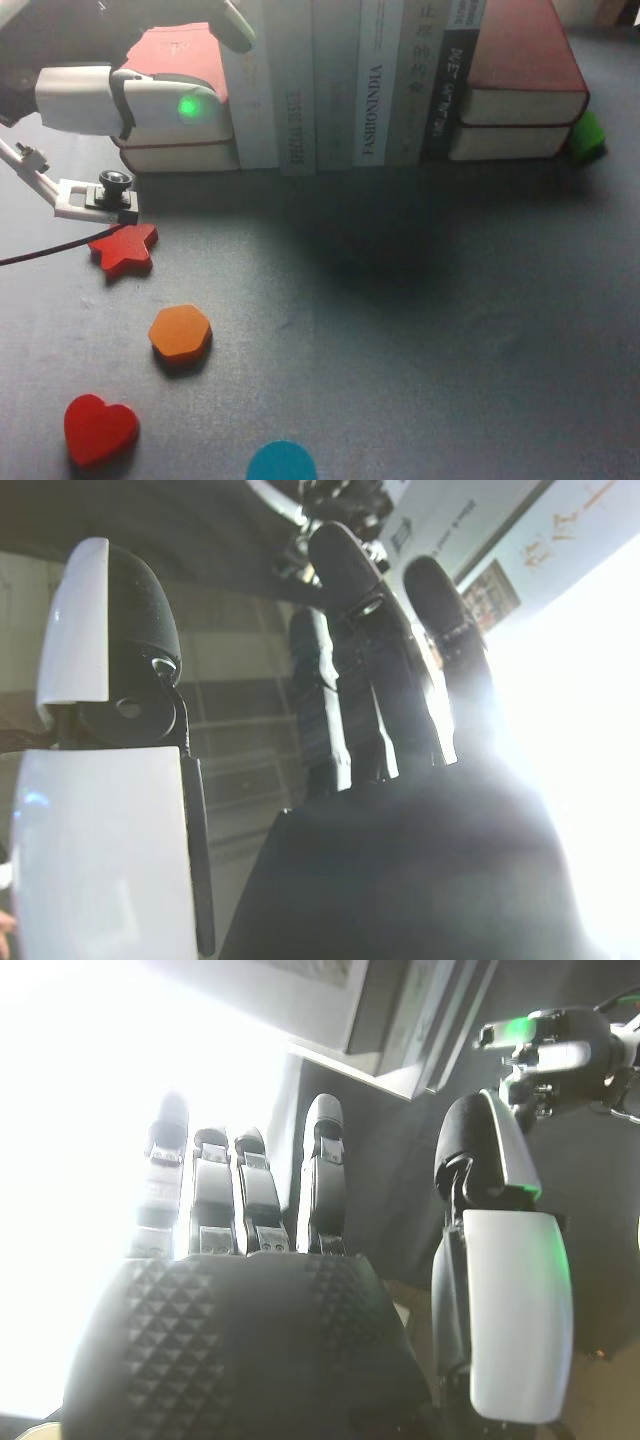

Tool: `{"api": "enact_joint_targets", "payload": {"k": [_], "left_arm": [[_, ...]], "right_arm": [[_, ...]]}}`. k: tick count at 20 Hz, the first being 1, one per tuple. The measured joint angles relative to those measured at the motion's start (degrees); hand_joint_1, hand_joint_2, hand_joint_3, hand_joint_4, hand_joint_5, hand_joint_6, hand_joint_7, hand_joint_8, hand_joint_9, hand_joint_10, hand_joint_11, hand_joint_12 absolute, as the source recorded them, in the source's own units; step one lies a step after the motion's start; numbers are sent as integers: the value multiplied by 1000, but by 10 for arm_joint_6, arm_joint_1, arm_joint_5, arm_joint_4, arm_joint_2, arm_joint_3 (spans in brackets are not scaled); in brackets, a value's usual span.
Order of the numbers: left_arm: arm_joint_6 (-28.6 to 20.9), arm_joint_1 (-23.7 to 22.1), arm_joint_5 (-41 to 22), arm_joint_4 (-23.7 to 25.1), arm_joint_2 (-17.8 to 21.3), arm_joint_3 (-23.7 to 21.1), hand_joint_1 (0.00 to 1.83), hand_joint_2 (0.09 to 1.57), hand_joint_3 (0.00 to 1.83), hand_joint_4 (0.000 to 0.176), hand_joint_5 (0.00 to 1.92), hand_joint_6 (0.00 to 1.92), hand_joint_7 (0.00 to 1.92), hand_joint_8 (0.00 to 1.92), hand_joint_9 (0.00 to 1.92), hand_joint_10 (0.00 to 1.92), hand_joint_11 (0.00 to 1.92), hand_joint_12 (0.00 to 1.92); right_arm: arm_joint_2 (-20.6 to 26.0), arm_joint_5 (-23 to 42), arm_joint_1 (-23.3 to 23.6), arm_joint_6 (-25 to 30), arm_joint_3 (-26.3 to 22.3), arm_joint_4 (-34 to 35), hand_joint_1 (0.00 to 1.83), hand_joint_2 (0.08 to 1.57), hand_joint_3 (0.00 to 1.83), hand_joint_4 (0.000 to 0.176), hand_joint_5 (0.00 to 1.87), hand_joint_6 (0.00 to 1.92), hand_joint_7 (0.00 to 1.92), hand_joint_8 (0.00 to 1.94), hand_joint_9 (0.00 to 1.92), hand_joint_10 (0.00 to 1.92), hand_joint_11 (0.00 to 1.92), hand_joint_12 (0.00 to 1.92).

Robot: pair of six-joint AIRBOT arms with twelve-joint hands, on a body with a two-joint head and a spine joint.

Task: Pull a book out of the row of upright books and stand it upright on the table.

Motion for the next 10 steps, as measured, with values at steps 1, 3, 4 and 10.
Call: {"api": "enact_joint_targets", "payload": {"k": [1, 3, 4, 10], "left_arm": [[0, 0, -3, 3, 0, -1, 1162, 977, 0, 0, 528, 0, 535, 4, 666, 760, 0, 1303], [0, 0, -5, 4, 0, -1, 1175, 974, 0, 0, 542, 5, 543, 4, 665, 727, 10, 1292], [0, -1, -5, 4, 0, -1, 1211, 966, 0, 0, 558, 8, 546, 3, 682, 689, 1, 1307], [0, -5, -8, 7, 0, -1, 1195, 958, 0, 0, 564, 4, 507, 4, 658, 743, 3, 1315]], "right_arm": [[-1, -2, 0, 0, 2, 0, 569, 1156, 2, 176, 393, 6, 0, 0, 0, 0, 0, 425], [-1, -2, 0, 0, 3, -1, 580, 1148, 0, 172, 393, 1, 0, 0, 0, 0, 0, 62], [-3, -3, 0, 0, 5, -1, 602, 1155, 2, 164, 391, 0, 0, 0, 0, 0, 28, 26], [-15, -8, 0, 0, 7, -16, 525, 1136, 0, 176, 393, 8, 0, 0, 0, 0, 13, 13]]}}
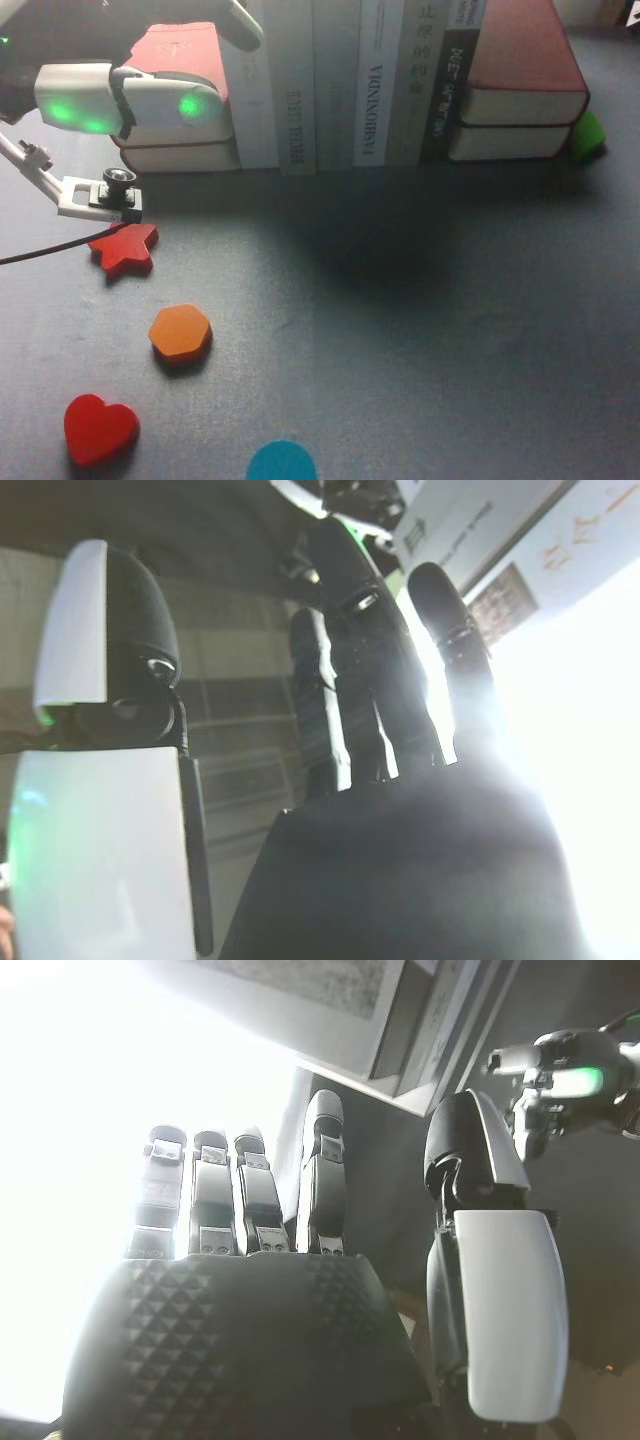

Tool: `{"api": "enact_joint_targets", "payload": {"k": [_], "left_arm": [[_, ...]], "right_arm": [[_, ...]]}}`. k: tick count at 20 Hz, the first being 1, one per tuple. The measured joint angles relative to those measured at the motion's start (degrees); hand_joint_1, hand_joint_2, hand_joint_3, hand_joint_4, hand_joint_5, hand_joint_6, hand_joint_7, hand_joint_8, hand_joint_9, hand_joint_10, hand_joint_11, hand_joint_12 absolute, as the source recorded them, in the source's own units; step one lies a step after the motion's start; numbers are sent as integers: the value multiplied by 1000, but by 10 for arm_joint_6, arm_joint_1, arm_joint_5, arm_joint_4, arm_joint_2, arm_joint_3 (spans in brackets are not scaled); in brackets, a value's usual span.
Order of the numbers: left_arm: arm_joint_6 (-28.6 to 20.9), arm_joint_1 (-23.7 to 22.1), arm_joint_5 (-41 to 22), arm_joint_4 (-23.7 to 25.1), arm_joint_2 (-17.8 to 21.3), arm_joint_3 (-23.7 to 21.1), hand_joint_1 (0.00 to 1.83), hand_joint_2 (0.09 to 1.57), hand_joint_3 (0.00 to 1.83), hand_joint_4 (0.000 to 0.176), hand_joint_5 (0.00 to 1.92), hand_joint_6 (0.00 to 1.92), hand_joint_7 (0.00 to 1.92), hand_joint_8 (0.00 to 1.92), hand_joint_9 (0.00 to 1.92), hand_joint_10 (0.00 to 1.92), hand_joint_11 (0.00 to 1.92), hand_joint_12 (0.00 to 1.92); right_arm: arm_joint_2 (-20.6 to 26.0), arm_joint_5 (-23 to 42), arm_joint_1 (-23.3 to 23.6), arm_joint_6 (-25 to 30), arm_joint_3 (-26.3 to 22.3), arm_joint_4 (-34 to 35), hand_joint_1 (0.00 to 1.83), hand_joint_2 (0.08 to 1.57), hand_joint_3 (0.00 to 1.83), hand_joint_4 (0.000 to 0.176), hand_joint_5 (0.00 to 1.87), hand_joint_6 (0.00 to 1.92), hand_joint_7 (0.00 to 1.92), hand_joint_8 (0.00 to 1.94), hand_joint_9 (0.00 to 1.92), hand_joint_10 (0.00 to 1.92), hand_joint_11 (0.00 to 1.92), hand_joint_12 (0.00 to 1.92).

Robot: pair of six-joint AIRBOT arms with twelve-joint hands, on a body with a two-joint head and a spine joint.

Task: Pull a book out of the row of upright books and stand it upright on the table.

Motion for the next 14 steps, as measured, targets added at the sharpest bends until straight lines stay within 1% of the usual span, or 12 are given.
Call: {"api": "enact_joint_targets", "payload": {"k": [1, 4, 5, 6, 7, 8, 9, 10, 11, 12, 13, 14], "left_arm": [[0, 0, 0, 0, 0, 0, 1224, 962, 1, 0, 556, 1, 490, 1, 636, 733, 38, 1331], [0, 0, 0, 0, 0, -1, 1233, 980, 4, 0, 536, 0, 471, 0, 610, 738, 20, 1312], [0, 0, -1, 0, 0, -1, 1202, 979, 3, 0, 545, 4, 462, 0, 601, 743, 3, 1291], [0, 0, -2, 0, 0, -1, 1202, 979, 3, 0, 545, 4, 462, 0, 601, 743, 3, 1291], [0, 1, -2, -1, 0, -1, 1145, 959, 0, 5, 554, 5, 494, 9, 653, 737, 0, 1169], [0, 1, -2, -2, 0, -1, 1145, 959, 0, 5, 554, 5, 494, 9, 653, 737, 0, 1169], [0, 3, -3, -4, 0, -1, 1189, 970, 1, 0, 551, 3, 504, 9, 657, 726, 0, 1200], [0, 5, -4, -5, 0, -2, 1231, 974, 1, 0, 550, 2, 514, 7, 661, 704, 50, 1259], [0, 6, -6, -5, 0, -2, 1184, 961, 0, 0, 559, 6, 507, 4, 647, 695, 9, 1251], [0, 7, -6, -5, 0, -2, 1154, 966, 0, 0, 558, 4, 511, 3, 643, 689, 19, 1285], [0, 8, -6, -5, 0, -2, 1151, 967, 0, 0, 573, 10, 519, 6, 650, 692, 33, 1298], [0, 10, -7, -7, 0, -2, 1163, 974, 1, 0, 576, 9, 514, 3, 651, 721, 36, 1320]], "right_arm": [[-1, 0, 0, 0, 0, -1, 548, 1135, 0, 176, 407, 12, 0, 0, 0, 0, 83, 42], [-7, -1, 0, 0, 1, -10, 530, 1161, 1, 176, 395, 8, 0, 0, 0, 0, 0, 1059], [-7, -1, 0, 0, 1, -13, 512, 1138, 0, 176, 417, 10, 0, 0, 21, 9, 0, 1203], [-8, -1, 0, 0, 1, -14, 512, 1138, 0, 176, 417, 10, 0, 0, 21, 9, 0, 1203], [-8, -1, 0, 0, 1, -13, 608, 1154, 3, 149, 445, 9, 0, 0, 0, 0, 0, 1141], [-8, -2, -1, 0, 1, -13, 608, 1154, 3, 149, 445, 9, 0, 0, 0, 0, 0, 1141], [-8, -2, -3, 0, 1, -13, 630, 1155, 3, 121, 463, 14, 0, 0, 0, 0, 0, 1138], [-8, -4, -5, 0, 1, -13, 656, 1147, 0, 121, 513, 27, 0, 0, 0, 0, 0, 1135], [-8, -6, -8, 0, 1, -16, 633, 1138, 0, 123, 541, 15, 0, 0, 0, 0, 0, 982], [-8, -6, -9, 3, 1, -16, 580, 1133, 0, 149, 539, 3, 0, 0, 0, 0, 0, 649], [-9, -6, -9, 3, 1, -19, 561, 1148, 2, 160, 519, 0, 0, 0, 0, 0, 0, 129], [-11, -5, -15, 3, 1, -14, 543, 1192, 18, 131, 497, 0, 0, 0, 0, 0, 0, 25]]}}
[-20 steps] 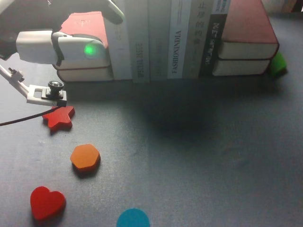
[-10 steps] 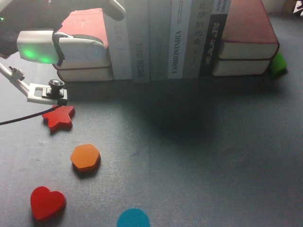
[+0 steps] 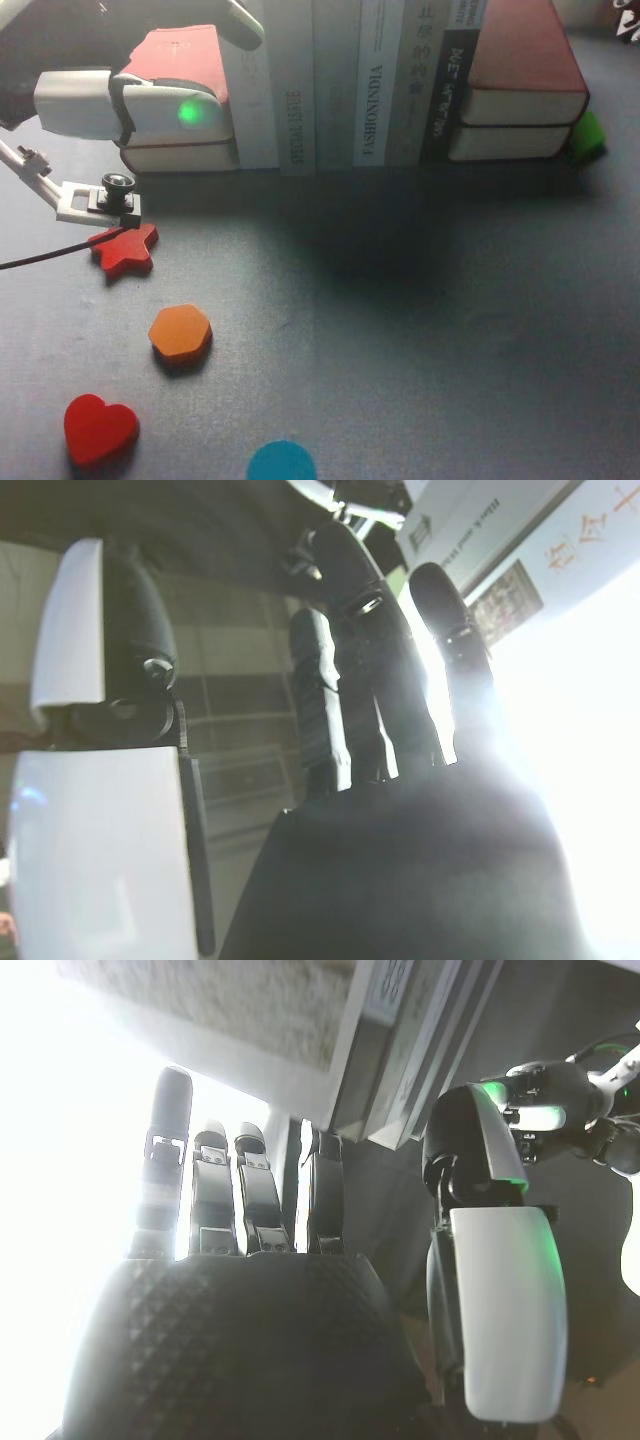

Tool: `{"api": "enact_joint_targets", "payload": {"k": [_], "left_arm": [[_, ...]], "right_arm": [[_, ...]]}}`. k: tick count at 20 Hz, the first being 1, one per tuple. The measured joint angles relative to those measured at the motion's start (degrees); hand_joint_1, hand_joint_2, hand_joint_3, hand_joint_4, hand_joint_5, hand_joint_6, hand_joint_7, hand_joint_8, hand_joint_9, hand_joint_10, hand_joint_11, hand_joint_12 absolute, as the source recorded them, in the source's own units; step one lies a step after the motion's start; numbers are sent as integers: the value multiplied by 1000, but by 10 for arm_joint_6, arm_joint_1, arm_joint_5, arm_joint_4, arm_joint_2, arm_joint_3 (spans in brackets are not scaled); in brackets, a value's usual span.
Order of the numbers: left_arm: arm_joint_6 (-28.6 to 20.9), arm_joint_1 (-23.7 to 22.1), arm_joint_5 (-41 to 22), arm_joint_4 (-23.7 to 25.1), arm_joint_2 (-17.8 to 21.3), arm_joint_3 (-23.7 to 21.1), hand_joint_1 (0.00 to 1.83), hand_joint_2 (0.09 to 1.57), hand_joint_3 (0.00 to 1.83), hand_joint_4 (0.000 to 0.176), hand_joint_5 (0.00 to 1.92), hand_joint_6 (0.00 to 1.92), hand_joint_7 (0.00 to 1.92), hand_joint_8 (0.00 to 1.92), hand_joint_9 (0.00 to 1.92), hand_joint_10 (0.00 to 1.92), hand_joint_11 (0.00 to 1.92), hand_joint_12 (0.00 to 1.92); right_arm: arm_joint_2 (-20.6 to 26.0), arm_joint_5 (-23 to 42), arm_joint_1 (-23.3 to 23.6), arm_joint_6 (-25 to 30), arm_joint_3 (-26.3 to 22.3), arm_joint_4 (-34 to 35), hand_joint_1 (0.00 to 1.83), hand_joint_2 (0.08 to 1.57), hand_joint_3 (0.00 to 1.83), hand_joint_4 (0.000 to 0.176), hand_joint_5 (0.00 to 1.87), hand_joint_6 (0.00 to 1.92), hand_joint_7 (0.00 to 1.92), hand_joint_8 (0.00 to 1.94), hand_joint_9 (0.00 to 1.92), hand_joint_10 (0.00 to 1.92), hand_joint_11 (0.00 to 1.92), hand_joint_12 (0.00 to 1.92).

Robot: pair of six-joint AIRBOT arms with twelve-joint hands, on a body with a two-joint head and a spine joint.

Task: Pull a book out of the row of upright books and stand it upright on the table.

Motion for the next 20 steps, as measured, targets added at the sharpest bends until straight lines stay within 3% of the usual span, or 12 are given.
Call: {"api": "enact_joint_targets", "payload": {"k": [1, 2, 6, 7, 8, 9, 12, 13, 15, 17, 18, 20], "left_arm": [[0, 1, -1, -2, 0, 0, 1163, 974, 1, 0, 576, 9, 514, 3, 651, 721, 36, 1320], [0, 1, -1, -3, 0, 0, 1190, 957, 0, 0, 578, 8, 513, 1, 651, 735, 85, 1302], [0, 1, -3, -3, 0, 0, 1155, 970, 2, 0, 550, 1, 494, 0, 619, 751, 0, 1316], [0, 1, -3, -3, 0, 0, 1145, 975, 2, 0, 541, 0, 489, 0, 645, 709, 106, 1264], [0, 2, -3, -3, 0, 0, 1146, 971, 0, 0, 549, 4, 483, 0, 645, 701, 99, 1256], [0, 3, -3, -3, 0, 0, 1182, 979, 3, 0, 555, 6, 495, 5, 678, 713, 103, 1257], [1, 12, -3, -8, 0, -3, 1164, 970, 0, 0, 559, 6, 490, 1, 635, 681, 114, 1262], [0, 16, -4, -13, 0, -7, 1181, 975, 0, 0, 550, 2, 481, 0, 655, 692, 149, 1240], [0, 23, -5, -16, 0, -7, 1234, 976, 1, 0, 548, 3, 495, 4, 654, 783, 187, 1243], [1, 28, -5, -21, 0, -7, 1242, 960, 0, 0, 560, 5, 503, 3, 636, 856, 220, 1248], [0, 30, -6, -28, 0, -11, 1251, 958, 0, 0, 560, 4, 494, 1, 622, 898, 213, 1266], [1, 35, -7, -33, 0, -14, 1203, 966, 1, 0, 544, 1, 480, 2, 597, 901, 228, 1286]], "right_arm": [[0, 0, -3, 4, 0, 2, 543, 1192, 18, 131, 497, 0, 0, 0, 0, 0, 0, 25], [-1, 0, -8, 5, 0, 3, 521, 1218, 19, 72, 485, 2, 0, 0, 0, 0, 0, 0], [-2, 1, -8, 5, 0, -2, 513, 1231, 15, 72, 478, 0, 0, 0, 0, 0, 0, 0], [-2, 1, -8, 5, 0, -2, 509, 1222, 9, 88, 492, 6, 0, 0, 0, 0, 0, 0], [-2, 0, -8, 5, -3, -5, 510, 1223, 8, 87, 497, 8, 0, 0, 0, 0, 0, 0], [-1, 0, -8, 5, -7, -9, 467, 1212, 3, 101, 490, 4, 0, 0, 0, 0, 0, 0], [1, -11, -8, 4, -33, -19, 241, 1245, 13, 102, 390, 1, 0, 0, 0, 0, 0, 0], [7, -16, -8, 4, -48, -24, 352, 1266, 16, 124, 362, 3, 0, 0, 0, 0, 35, 17], [21, -10, -8, 4, -77, -42, 406, 1263, 8, 65, 367, 5, 0, 0, 0, 0, 53, 26], [38, 1, -8, 4, -100, -51, 242, 1196, 0, 131, 363, 3, 0, 0, 0, 0, 2, 2], [47, 5, -8, 3, -112, -56, 188, 1180, 0, 147, 359, 1, 0, 0, 0, 0, 26, 13], [65, 14, -11, 4, -135, -66, 148, 1146, 0, 127, 404, 7, 0, 0, 0, 0, 5, 3]]}}
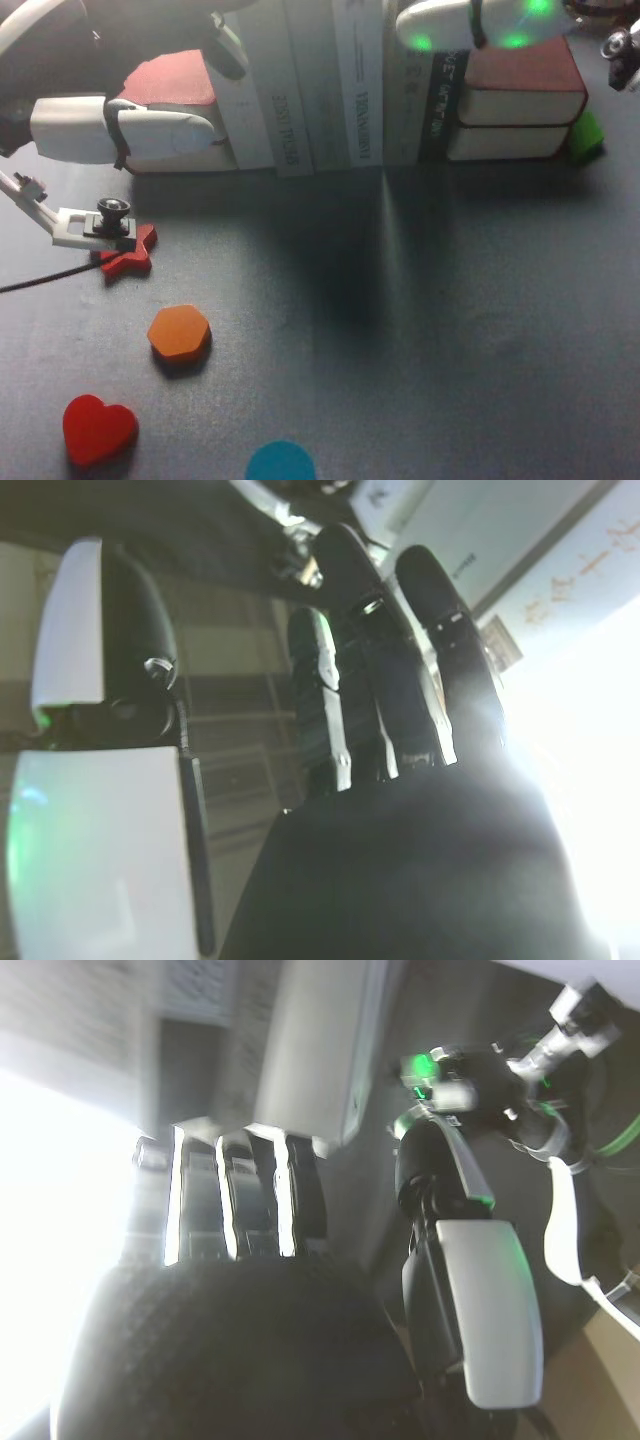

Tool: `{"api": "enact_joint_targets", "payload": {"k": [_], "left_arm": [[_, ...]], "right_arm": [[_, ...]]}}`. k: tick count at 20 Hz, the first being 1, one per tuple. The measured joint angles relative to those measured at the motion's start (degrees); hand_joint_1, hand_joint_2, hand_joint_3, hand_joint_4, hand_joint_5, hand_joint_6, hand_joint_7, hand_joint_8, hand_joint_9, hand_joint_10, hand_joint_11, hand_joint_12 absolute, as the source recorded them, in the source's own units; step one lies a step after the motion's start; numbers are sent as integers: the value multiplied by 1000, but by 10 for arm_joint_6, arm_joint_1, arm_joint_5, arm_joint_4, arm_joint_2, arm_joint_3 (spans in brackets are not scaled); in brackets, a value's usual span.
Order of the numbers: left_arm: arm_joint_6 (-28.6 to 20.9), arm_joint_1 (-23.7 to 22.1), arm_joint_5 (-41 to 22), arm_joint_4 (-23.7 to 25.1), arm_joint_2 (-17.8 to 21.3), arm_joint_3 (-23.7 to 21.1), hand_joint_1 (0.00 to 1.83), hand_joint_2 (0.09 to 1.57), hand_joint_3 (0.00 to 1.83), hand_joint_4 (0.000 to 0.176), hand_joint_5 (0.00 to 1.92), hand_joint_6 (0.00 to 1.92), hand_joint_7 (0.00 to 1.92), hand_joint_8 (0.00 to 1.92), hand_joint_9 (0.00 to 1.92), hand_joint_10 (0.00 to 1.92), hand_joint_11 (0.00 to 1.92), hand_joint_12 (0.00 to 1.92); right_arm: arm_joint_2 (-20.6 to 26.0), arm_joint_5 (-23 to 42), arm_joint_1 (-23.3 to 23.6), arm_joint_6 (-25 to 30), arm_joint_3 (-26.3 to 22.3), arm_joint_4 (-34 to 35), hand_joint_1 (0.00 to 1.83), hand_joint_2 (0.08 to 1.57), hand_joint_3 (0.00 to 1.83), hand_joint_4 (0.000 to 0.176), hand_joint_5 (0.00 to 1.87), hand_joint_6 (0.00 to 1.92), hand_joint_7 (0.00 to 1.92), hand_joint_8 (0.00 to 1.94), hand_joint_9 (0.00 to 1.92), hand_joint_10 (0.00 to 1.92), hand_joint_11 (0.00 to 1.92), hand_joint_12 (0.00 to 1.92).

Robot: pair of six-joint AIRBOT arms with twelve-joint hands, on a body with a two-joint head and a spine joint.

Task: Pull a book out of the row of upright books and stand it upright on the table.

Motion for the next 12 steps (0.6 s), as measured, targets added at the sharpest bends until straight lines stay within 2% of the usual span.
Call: {"api": "enact_joint_targets", "payload": {"k": [1, 2, 5, 6, 7, 8, 9, 10, 12], "left_arm": [[0, 1, 0, 4, 0, 0, 1177, 962, 0, 0, 527, 0, 476, 1, 597, 897, 204, 1276], [0, 2, 0, 3, 0, 0, 1200, 954, 0, 0, 518, 0, 494, 5, 642, 874, 205, 1270], [0, 6, -2, -4, 0, 0, 1208, 953, 0, 0, 515, 0, 504, 8, 665, 875, 189, 1267], [0, 10, -2, -6, 0, 0, 1179, 944, 0, 0, 525, 3, 530, 13, 636, 972, 187, 1342], [0, 13, -3, -8, 0, 0, 1179, 944, 0, 0, 525, 3, 530, 13, 636, 972, 187, 1342], [0, 15, -3, -8, 0, -1, 1153, 949, 0, 0, 535, 7, 537, 11, 613, 990, 281, 1336], [0, 16, -4, -14, 0, -3, 1120, 954, 2, 0, 532, 5, 539, 9, 639, 988, 275, 1316], [0, 18, -6, -18, 0, -4, 1106, 954, 1, 0, 540, 7, 553, 10, 577, 1057, 234, 1375], [0, 23, -9, -17, -1, -5, 1138, 936, 0, 0, 571, 21, 582, 23, 557, 1170, 214, 1432]], "right_arm": [[9, 6, -1, 1, -12, -5, 109, 1101, 0, 146, 427, 12, 0, 0, 0, 0, 0, 0], [15, 12, -1, 0, -19, -10, 82, 1089, 0, 135, 443, 15, 0, 0, 0, 0, 0, 0], [30, 24, -7, -1, -38, -12, 85, 1091, 0, 135, 430, 7, 0, 0, 0, 0, 0, 0], [35, 28, -8, -1, -45, -12, 97, 1133, 2, 151, 396, 1, 0, 0, 0, 0, 0, 0], [40, 30, -11, -3, -50, -13, 97, 1133, 2, 151, 396, 1, 0, 0, 0, 0, 0, 0], [44, 33, -12, -3, -54, -15, 145, 1113, 0, 21, 264, 0, 0, 0, 0, 0, 2, 1], [48, 34, -12, -2, -59, -17, 136, 1111, 0, 40, 285, 10, 0, 0, 0, 0, 14, 6], [52, 35, -14, -3, -63, -17, 140, 1123, 1, 96, 292, 10, 0, 0, 0, 0, 4, 2], [65, 41, -21, -6, -76, -19, 118, 1145, 10, 106, 324, 21, 0, 0, 0, 0, 0, 0]]}}
